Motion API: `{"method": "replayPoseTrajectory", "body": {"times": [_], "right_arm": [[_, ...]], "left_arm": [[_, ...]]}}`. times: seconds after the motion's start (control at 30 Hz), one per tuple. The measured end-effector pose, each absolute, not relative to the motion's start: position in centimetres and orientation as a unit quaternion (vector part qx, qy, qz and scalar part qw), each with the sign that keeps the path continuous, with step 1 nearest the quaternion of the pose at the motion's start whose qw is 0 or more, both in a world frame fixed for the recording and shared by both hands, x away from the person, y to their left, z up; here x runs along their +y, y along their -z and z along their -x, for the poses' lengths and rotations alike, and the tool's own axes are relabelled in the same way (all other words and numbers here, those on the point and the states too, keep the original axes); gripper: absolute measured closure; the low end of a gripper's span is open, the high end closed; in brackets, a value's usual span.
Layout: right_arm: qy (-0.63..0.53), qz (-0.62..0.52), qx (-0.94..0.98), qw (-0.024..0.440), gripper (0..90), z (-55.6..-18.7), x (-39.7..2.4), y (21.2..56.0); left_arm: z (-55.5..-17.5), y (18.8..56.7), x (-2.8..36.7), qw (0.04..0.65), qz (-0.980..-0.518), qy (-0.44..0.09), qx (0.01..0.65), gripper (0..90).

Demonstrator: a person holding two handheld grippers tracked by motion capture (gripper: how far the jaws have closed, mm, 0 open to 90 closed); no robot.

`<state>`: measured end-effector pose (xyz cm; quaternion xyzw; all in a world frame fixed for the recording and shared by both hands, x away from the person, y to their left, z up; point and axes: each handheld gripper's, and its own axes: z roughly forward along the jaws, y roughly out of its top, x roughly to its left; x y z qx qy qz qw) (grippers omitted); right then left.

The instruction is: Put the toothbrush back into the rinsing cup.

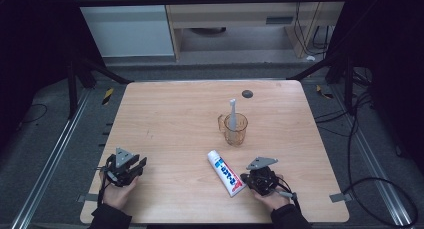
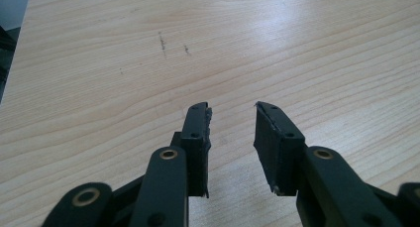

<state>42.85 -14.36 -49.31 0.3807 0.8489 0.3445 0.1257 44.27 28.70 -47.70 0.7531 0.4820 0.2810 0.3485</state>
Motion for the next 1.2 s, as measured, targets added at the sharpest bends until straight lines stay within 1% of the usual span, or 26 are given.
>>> {"method": "replayPoseTrajectory", "body": {"times": [0.2,0.53,0.97,1.2], "right_arm": [[-0.349,-0.376,0.851,0.113,90.0,-42.5,-14.1,49.3],[-0.365,-0.354,0.856,0.093,90.0,-41.5,-12.2,49.7],[-0.383,-0.352,0.85,0.08,90.0,-41.3,-10.7,49.9],[-0.388,-0.341,0.853,0.077,90.0,-41.4,-9.2,50.2]], "left_arm": [[-44.3,47.7,28.7,0.348,-0.754,-0.281,0.481,66.2],[-44.2,47.7,28.7,0.348,-0.753,-0.281,0.482,66.1],[-44.3,47.7,28.7,0.346,-0.754,-0.283,0.482,66.1],[-44.3,47.8,28.7,0.345,-0.753,-0.284,0.483,65.9]]}}
